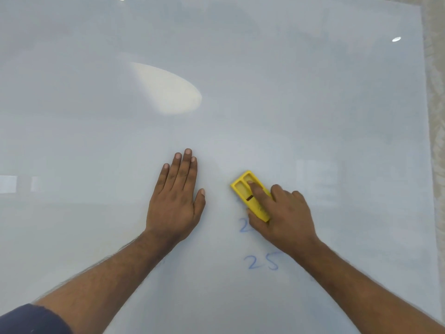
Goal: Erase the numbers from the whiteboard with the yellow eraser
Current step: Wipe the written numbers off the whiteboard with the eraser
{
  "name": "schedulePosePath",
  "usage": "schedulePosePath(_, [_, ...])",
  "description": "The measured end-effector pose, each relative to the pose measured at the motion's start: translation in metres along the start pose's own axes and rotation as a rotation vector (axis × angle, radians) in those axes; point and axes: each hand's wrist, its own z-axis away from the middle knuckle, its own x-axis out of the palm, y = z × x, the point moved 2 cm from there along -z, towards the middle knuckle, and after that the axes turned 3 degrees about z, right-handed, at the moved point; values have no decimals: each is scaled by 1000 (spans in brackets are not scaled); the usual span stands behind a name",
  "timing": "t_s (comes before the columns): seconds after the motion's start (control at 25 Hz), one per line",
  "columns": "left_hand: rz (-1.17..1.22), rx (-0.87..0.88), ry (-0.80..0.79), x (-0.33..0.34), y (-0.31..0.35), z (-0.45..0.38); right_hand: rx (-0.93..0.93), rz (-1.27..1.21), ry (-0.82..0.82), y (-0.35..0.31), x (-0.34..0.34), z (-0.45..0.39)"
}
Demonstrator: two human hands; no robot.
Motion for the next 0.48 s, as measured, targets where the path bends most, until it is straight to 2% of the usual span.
schedulePosePath(0.12, [-5,4,-8,2,-1,9,230,-35,10,29,-5,-11])
schedulePosePath(0.2, [-9,-7,-5,2,0,13,349,-93,38,23,-5,-25])
schedulePosePath(0.28, [-6,-13,-1,4,0,16,311,-85,53,1,0,-29])
schedulePosePath(0.48, [1,-4,2,5,1,26,17,-82,-7,-34,7,17])
